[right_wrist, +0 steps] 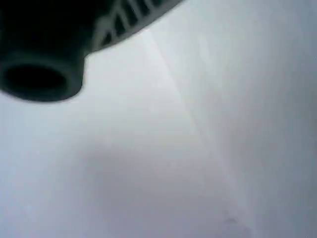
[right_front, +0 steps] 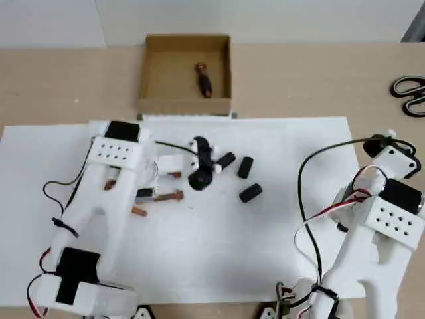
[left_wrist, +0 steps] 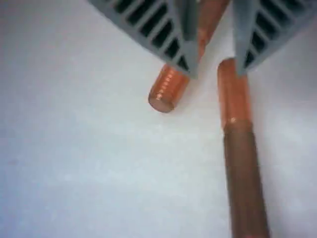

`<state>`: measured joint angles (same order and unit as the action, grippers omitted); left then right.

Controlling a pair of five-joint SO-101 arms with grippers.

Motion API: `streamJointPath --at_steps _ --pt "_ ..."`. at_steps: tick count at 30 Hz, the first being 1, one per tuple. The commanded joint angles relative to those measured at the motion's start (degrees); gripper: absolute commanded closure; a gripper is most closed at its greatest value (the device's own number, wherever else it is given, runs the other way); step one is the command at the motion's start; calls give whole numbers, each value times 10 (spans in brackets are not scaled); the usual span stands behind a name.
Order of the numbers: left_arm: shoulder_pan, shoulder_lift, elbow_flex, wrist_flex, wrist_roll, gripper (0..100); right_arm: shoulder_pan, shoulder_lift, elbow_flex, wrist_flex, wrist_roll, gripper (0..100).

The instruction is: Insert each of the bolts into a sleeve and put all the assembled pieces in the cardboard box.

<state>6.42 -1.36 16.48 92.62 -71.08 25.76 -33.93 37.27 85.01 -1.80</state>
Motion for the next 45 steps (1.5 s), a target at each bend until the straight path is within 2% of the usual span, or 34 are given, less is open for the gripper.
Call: streamJointPath --at_steps 1,11,16,34,40,45 --pt "3 4 -24 0 -19 927 4 -19 -4 -4 -2 995" --pt "43 38 -25 -25 -18 909 4 -19 -4 -4 -2 995" --pt "44 65 -26 -75 -18 909 4 -19 -4 -4 -2 995" --pt "67 117 -32 -146 4 909 4 -19 -4 -5 -2 995" --pt "72 120 -29 -149 14 910 4 -19 -4 -5 -2 995" --pt "69 171 -29 -149 16 913 4 -19 -5 -5 -2 995"
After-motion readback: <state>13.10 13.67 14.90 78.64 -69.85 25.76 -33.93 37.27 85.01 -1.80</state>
